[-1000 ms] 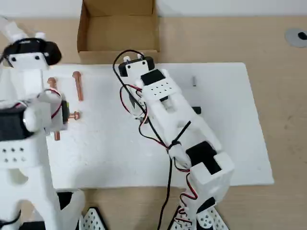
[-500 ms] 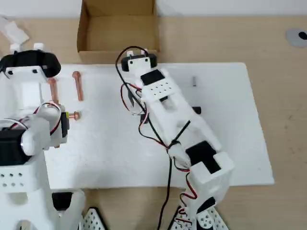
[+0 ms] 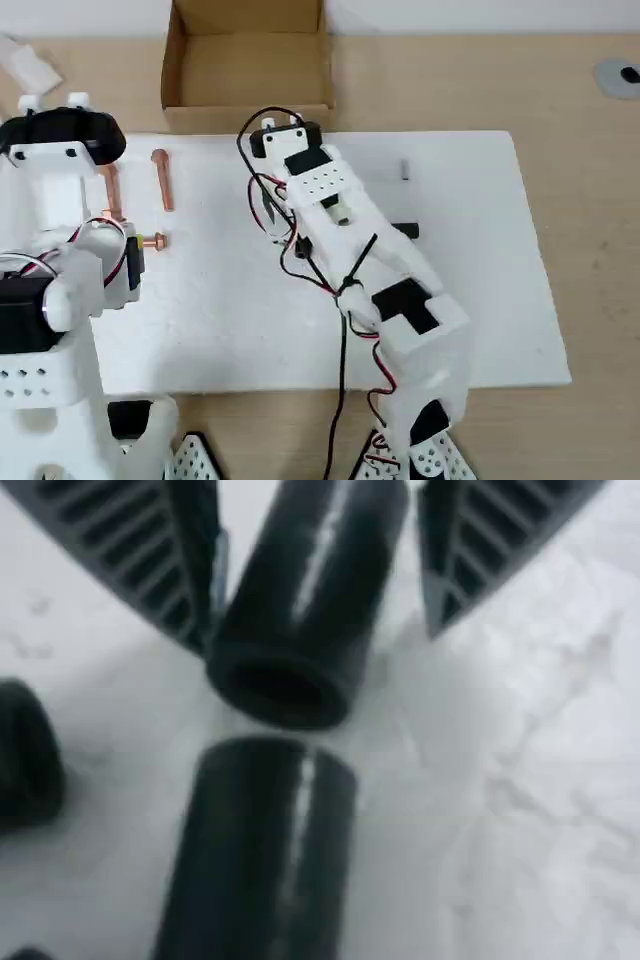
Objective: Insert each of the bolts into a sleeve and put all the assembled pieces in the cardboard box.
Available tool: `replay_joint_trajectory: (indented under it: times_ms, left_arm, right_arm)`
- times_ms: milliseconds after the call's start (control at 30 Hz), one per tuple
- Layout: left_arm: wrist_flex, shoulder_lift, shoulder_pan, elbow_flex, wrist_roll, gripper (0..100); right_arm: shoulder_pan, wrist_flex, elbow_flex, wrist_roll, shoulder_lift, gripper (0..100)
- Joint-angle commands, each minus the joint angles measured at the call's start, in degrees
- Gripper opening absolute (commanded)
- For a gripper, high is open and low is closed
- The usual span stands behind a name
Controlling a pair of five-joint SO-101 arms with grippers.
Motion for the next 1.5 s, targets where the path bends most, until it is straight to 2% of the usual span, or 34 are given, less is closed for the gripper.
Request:
replay_joint_trajectory:
  times_ms: [0,167,300,400,633,867,1033,1133,1267,1467]
  left_arm:
    - [-0.62,-1.1,0.44,-0.26,-0.09,1]
    - [-0.62,-1.1,0.44,-0.26,-0.18,1]
    - [-0.62,-1.1,0.44,-0.26,-0.18,1]
    - [-0.62,-1.1,0.44,-0.35,-0.18,1]
    - [-0.62,-1.1,0.44,-1.67,0.0,1]
    - [-2.2,-9.01,0.88,-14.33,5.71,1]
    - [-3.25,-15.52,0.53,-11.87,6.15,1]
    - [-3.34,-18.33,0.53,-7.38,6.15,1]
    - [-3.6,-21.49,0.53,-2.46,6.33,1]
    - [-10.64,-23.96,0.44,4.04,6.33,1]
  right_arm:
    - [0.75,-0.62,-2.42,-0.09,1.63,16.3]
    - [0.4,1.76,-2.59,0.0,1.89,14.6]
    - [-0.22,3.16,-2.59,0.18,1.89,5.7]
    - [-0.48,3.08,-2.59,4.04,1.98,1.2]
    - [-0.75,6.33,-4.53,6.51,1.63,1.0]
    - [-0.66,20.92,-25.45,6.59,-1.71,1.0]
    - [-0.84,26.99,-44.97,6.68,-12.44,1.0]
    - [-0.84,28.4,-51.47,10.81,-19.74,1.0]
    - [-0.4,29.01,-49.8,17.58,-30.02,1.0]
    - [-0.48,28.66,-31.87,18.99,-47.87,1.0]
